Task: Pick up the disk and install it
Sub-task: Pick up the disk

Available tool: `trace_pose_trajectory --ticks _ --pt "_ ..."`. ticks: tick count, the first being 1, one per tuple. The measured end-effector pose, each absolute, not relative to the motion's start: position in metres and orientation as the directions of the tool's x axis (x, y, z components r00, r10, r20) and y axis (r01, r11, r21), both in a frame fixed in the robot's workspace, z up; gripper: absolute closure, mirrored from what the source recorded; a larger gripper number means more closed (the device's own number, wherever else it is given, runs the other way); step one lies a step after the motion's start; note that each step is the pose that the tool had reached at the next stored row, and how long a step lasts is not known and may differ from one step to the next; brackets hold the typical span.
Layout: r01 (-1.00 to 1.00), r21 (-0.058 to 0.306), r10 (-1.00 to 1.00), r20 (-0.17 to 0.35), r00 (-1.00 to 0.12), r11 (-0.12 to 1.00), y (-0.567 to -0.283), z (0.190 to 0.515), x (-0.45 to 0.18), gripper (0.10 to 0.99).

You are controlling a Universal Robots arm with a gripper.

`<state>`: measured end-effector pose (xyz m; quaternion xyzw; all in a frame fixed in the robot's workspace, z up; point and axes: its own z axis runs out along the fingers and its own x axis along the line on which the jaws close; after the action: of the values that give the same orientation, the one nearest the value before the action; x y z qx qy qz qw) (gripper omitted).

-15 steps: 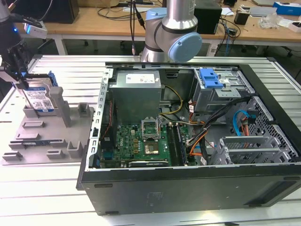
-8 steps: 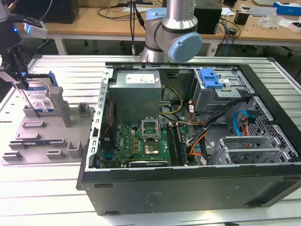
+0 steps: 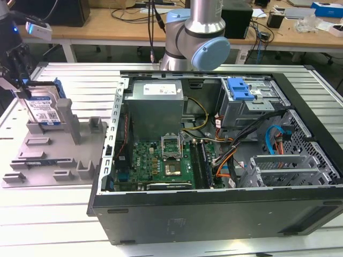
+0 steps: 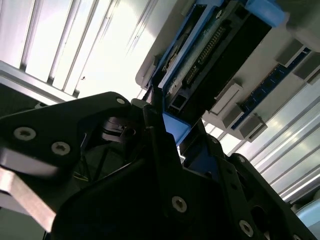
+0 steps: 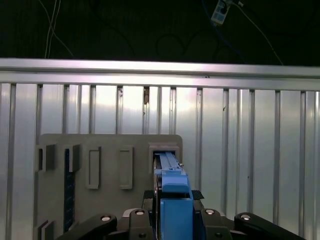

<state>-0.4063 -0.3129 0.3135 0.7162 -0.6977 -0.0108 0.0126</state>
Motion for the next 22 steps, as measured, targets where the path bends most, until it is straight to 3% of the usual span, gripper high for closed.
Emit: trace_pose_trajectory --ticks 22 --pt "-0.999 0.033 -1.0 0.002 0.026 -0.026 -0.313 0.397 -0.406 0.718"
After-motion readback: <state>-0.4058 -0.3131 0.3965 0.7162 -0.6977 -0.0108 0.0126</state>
